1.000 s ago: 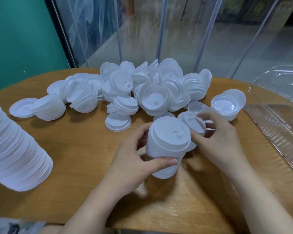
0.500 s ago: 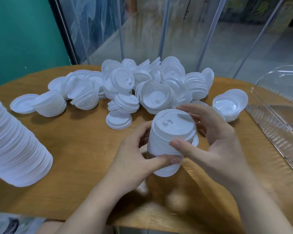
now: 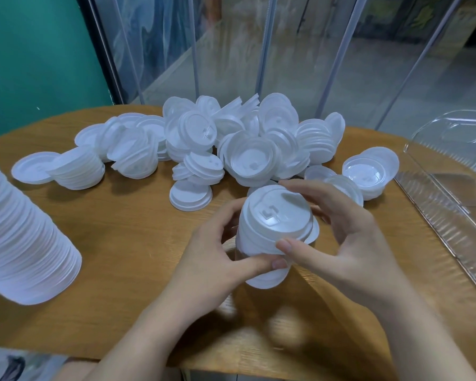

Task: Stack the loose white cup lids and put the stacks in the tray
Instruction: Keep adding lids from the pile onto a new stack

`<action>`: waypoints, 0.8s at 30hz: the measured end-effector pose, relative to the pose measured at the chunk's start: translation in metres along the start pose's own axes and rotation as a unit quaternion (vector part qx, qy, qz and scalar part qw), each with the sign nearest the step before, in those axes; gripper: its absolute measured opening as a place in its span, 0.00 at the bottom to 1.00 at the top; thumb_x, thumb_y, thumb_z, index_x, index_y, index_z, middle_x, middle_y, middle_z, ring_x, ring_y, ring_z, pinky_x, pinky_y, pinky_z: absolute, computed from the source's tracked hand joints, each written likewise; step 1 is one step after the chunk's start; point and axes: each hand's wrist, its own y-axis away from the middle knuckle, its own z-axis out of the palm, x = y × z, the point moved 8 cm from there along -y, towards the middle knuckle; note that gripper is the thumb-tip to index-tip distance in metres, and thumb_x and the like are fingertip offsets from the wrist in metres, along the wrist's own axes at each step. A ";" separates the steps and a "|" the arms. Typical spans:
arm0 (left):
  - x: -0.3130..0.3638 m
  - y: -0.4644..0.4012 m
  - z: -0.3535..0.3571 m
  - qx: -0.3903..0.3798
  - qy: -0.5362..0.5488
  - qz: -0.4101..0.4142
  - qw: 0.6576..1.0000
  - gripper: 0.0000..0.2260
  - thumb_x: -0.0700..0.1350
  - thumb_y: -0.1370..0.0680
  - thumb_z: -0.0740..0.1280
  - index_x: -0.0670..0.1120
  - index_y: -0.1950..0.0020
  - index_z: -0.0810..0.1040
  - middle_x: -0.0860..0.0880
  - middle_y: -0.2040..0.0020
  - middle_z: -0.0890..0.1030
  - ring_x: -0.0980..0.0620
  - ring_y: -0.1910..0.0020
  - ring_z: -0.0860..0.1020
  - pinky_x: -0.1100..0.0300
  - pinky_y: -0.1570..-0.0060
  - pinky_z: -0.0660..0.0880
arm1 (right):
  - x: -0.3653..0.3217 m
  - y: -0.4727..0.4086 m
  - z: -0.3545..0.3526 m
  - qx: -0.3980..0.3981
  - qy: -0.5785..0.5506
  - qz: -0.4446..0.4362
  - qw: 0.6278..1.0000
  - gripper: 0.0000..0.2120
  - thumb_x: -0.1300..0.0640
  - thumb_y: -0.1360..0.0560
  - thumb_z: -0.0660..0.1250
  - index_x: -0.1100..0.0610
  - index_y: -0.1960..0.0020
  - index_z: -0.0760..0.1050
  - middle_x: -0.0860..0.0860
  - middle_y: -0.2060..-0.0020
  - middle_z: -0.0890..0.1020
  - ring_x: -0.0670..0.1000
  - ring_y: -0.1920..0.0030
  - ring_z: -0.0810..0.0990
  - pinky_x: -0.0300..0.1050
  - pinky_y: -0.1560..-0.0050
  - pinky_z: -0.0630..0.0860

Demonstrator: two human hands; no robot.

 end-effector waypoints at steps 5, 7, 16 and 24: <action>-0.001 0.003 -0.005 0.008 0.010 0.008 1.000 0.34 0.51 0.37 0.83 0.57 0.33 0.77 0.58 0.38 0.83 0.57 0.35 0.80 0.55 0.35 0.74 | 0.002 0.002 -0.007 0.010 -0.023 -0.016 1.000 0.30 0.44 0.30 0.74 0.49 0.30 0.74 0.45 0.34 0.80 0.52 0.30 0.76 0.48 0.34 0.74; -0.001 0.003 -0.007 0.009 0.013 0.009 1.000 0.33 0.53 0.38 0.81 0.58 0.34 0.78 0.59 0.38 0.83 0.58 0.36 0.80 0.56 0.35 0.73 | 0.012 0.001 -0.019 0.035 -0.013 -0.005 0.999 0.25 0.44 0.28 0.70 0.48 0.32 0.76 0.43 0.35 0.80 0.50 0.32 0.77 0.49 0.34 0.74; -0.002 0.001 -0.018 0.026 0.024 0.014 0.999 0.35 0.55 0.39 0.81 0.58 0.33 0.77 0.60 0.38 0.83 0.60 0.35 0.79 0.69 0.38 0.73 | 0.079 -0.002 -0.007 -0.082 0.185 0.112 0.973 0.38 0.32 0.33 0.73 0.42 0.26 0.70 0.35 0.31 0.73 0.38 0.28 0.68 0.48 0.27 0.69; -0.004 0.001 -0.017 0.027 0.027 0.014 0.999 0.34 0.54 0.39 0.82 0.58 0.34 0.78 0.59 0.39 0.84 0.59 0.36 0.80 0.70 0.40 0.74 | 0.087 -0.005 -0.014 -0.053 0.157 0.160 0.973 0.23 0.40 0.26 0.74 0.39 0.33 0.75 0.35 0.41 0.80 0.35 0.38 0.76 0.39 0.38 0.74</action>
